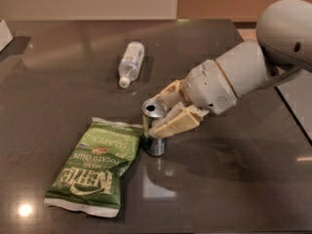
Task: Move redbull can near green jalapeno chip bag
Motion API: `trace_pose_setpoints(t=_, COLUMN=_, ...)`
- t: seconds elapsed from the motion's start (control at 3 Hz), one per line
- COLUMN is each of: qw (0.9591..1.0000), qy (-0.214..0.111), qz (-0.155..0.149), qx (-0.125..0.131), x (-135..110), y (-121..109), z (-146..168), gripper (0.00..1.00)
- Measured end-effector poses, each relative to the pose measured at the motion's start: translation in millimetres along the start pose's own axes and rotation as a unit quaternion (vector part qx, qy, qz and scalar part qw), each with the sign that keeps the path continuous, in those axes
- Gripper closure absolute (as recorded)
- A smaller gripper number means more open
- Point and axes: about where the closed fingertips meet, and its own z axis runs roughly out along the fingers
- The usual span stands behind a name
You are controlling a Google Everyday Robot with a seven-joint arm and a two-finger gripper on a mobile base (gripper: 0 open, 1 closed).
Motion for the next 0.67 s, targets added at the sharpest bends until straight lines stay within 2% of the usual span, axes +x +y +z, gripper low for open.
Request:
trace_pose_setpoints(t=0.33, qw=0.9999, qy=-0.003, qz=-0.004, qx=0.010, x=-1.5, y=1.7, z=-2.3, gripper=0.00)
trace_pose_setpoints(t=0.67, qw=0.9999, qy=-0.003, qz=-0.004, qx=0.010, x=-1.5, y=1.7, z=-2.3, gripper=0.00)
